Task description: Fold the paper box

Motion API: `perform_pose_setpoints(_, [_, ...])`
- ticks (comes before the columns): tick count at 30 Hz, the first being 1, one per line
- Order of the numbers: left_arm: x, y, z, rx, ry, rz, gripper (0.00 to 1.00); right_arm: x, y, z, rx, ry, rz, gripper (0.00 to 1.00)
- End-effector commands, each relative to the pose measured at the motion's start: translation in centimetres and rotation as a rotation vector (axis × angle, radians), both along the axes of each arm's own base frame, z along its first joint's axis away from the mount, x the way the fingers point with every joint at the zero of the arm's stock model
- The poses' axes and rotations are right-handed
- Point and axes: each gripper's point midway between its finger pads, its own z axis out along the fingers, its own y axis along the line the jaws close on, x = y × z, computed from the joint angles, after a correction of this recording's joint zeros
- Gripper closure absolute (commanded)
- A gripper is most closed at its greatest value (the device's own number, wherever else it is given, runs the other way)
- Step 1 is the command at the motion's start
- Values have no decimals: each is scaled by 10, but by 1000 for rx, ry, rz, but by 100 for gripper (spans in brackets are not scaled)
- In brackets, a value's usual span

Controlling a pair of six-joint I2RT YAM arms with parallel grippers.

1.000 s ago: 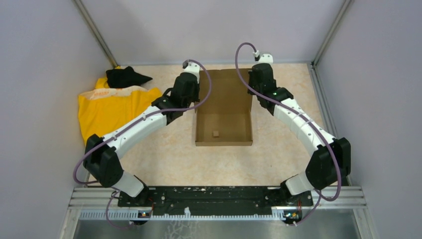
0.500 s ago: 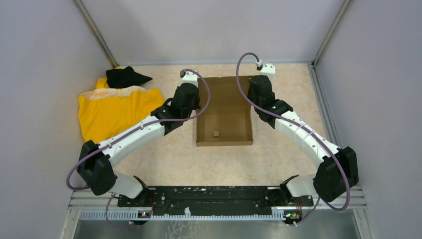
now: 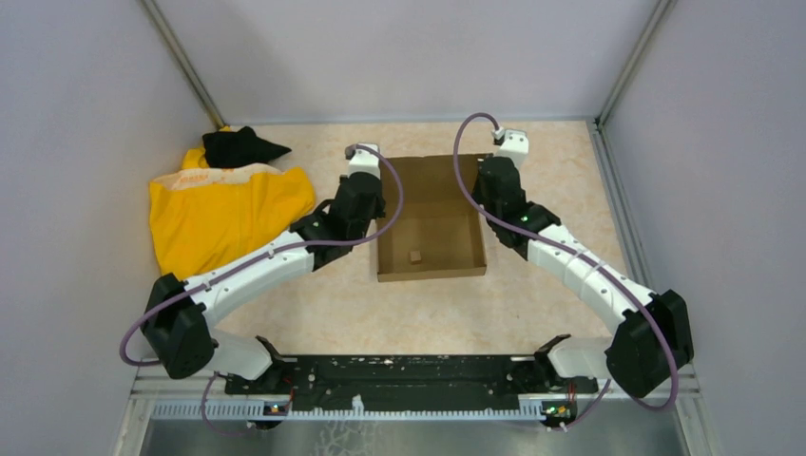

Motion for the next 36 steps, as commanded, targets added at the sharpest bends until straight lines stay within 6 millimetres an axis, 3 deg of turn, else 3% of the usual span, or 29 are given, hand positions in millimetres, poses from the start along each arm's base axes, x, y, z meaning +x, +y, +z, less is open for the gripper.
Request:
perform_pose_setpoints(1, [-26,-35,-23,-38,81,-150,100,-17,43,4,118,-2,146,100])
perform_pose_setpoints(22, [-33,-48,-34,-129,151,-75,100,-23,45,-5,118,6,141,100])
perform_pose_setpoints(36, [-31,-57,-30,-174,157,-52,99,-27,45,-8,126,6,139,100])
